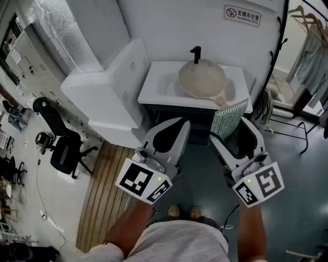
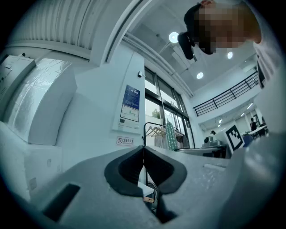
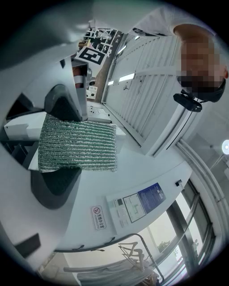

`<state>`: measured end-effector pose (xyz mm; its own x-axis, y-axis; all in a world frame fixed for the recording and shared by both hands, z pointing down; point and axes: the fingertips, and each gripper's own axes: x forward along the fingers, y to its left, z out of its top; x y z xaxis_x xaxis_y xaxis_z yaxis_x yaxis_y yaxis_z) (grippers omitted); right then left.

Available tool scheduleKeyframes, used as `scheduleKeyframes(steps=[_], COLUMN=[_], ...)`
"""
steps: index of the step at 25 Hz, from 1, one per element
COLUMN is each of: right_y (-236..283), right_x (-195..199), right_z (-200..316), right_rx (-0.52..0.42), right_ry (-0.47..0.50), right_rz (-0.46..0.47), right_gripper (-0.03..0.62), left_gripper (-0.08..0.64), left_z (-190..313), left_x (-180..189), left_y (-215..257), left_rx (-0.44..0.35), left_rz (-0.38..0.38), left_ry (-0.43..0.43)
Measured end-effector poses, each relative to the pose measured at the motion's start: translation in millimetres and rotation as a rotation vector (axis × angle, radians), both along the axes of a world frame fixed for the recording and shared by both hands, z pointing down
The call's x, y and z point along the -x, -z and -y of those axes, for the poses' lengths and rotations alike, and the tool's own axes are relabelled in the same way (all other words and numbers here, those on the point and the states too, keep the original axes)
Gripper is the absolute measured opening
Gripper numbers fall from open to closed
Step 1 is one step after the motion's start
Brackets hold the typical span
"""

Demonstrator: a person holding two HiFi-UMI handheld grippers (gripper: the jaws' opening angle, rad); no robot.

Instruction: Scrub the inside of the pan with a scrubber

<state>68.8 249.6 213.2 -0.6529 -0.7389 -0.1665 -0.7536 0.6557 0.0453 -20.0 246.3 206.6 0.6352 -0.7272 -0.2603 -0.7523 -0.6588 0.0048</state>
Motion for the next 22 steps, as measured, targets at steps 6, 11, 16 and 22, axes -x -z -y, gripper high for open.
scheduleKeyframes(steps=[6, 11, 16, 22], right_y=[-1, 0, -1, -2], right_x=[-1, -1, 1, 10], right_z=[1, 2, 4, 9], right_rx=[0.001, 0.004, 0.01, 0.013], right_ry=[0.0, 0.004, 0.001, -0.001], right_rz=[0.003, 0.022, 0.021, 0.017], right_gripper=[0.337, 0.339, 0.339, 0.339], left_gripper=[0.015, 0.015, 0.015, 0.015], left_z=[1, 2, 4, 8], left_x=[-1, 1, 5, 16], left_y=[-2, -2, -2, 0], left_rx=[0.0, 0.0, -0.002, -0.008], left_rz=[-0.001, -0.001, -0.004, -0.006], left_ry=[0.0, 0.0, 0.002, 0.0])
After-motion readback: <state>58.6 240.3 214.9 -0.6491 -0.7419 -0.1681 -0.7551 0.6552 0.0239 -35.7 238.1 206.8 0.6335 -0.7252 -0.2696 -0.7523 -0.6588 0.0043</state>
